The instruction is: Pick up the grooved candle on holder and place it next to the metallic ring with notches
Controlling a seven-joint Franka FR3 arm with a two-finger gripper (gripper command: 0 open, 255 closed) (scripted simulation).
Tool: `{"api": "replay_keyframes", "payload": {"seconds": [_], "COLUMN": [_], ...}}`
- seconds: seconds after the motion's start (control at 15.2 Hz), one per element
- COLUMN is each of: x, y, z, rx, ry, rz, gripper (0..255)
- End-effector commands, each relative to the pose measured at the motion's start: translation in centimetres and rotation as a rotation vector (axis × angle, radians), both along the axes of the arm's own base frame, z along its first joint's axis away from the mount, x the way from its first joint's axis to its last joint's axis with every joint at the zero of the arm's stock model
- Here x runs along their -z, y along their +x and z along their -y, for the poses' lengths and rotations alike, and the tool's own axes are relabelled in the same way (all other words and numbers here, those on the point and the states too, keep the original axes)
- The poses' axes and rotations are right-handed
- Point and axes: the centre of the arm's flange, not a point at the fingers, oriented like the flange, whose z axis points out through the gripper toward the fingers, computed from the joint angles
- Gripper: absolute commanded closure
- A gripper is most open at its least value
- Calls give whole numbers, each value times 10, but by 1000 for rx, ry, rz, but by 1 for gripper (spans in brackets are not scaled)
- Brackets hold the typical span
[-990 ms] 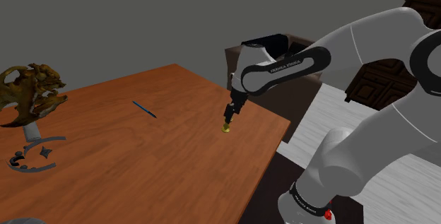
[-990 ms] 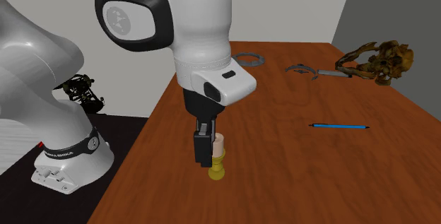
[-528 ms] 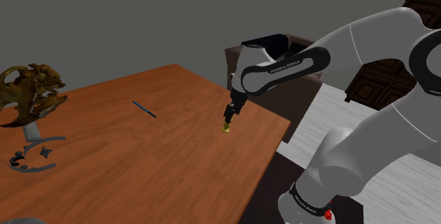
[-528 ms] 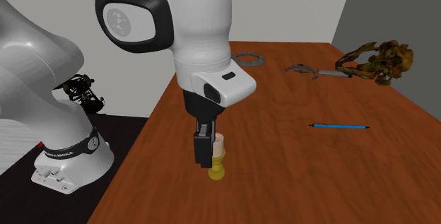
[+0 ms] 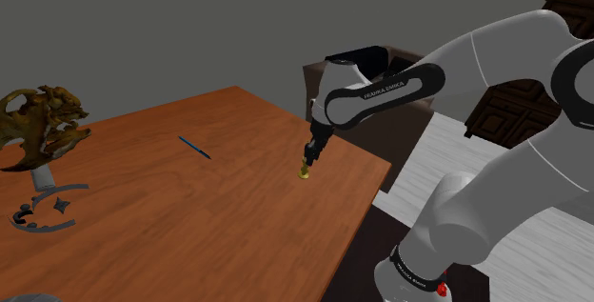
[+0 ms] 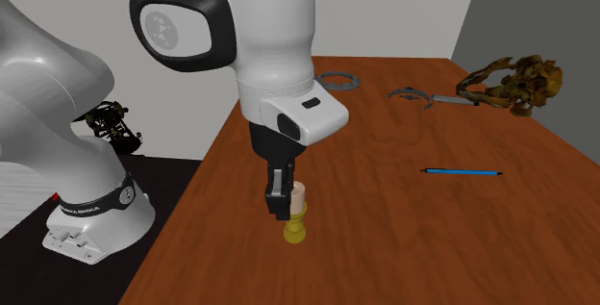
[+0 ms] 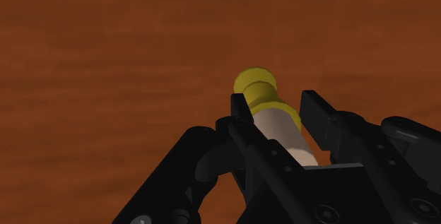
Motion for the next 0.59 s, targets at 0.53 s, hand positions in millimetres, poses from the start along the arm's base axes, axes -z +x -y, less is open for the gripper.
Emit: {"api": "replay_keyframes", "payload": {"seconds": [0.53], "x": [-37], "y": [0], "z": [0], "rx": [0], "ry": [0], "rz": [-1], "gripper": [255]}}
